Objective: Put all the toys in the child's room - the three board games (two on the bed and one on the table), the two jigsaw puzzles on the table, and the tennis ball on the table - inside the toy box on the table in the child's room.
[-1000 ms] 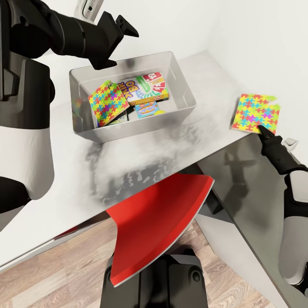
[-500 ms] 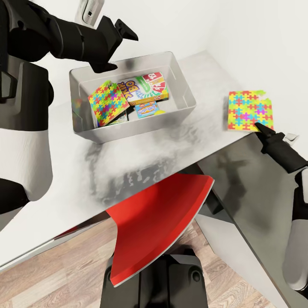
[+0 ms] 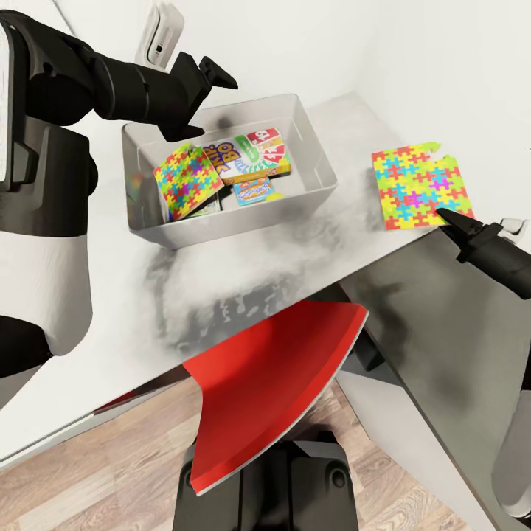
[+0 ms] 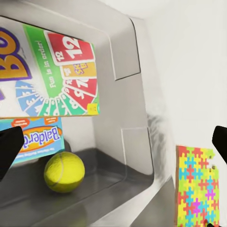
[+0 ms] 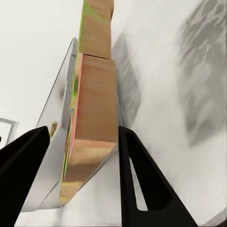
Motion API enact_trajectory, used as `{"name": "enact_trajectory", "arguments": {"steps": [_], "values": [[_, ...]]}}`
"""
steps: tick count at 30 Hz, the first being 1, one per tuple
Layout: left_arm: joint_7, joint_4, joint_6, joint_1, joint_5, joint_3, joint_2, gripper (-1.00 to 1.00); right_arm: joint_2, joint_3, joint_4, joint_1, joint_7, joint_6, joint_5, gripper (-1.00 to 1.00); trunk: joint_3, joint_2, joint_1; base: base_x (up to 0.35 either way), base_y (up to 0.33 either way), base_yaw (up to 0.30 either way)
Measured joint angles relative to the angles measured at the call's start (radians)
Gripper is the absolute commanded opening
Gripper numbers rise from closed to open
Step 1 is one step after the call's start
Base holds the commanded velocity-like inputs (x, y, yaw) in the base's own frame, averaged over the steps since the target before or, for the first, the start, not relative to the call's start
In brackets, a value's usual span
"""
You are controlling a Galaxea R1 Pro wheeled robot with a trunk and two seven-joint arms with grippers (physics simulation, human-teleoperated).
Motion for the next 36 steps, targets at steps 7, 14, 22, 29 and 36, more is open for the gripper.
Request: {"name": "enact_trajectory", "arguments": {"steps": [7,14,22,29,36], "values": [[0.001,0.0,0.0,0.004,0.004,0.001,0.0,1.0,-0.001,-0.004,-0.031,0.003,-0.002,0.03,0.002,-1.0,0.01,0.0,0.0,0.0,0.0,0.0],[0.001,0.0,0.0,0.006,0.004,0.002,-0.001,1.0,-0.02,-0.008,-0.042,0.004,-0.003,0.03,-0.001,-1.0,0.022,0.0,0.0,0.0,0.0,0.0],[0.002,0.001,0.0,0.006,0.002,0.003,0.0,1.0,-0.042,-0.005,-0.046,0.007,-0.003,0.03,-0.008,-1.0,0.035,0.0,0.0,0.0,0.0,0.0],[0.002,0.0,0.0,0.006,0.002,0.002,0.003,1.0,-0.046,-0.004,-0.047,0.001,-0.003,0.03,-0.009,-1.0,0.046,0.0,0.0,0.0,0.0,0.0],[0.001,0.0,0.001,0.007,0.008,0.004,0.022,1.0,-0.048,-0.003,-0.046,-0.006,-0.005,0.03,-0.008,-1.0,0.057,0.0,0.0,0.0,0.0,0.0]]}}
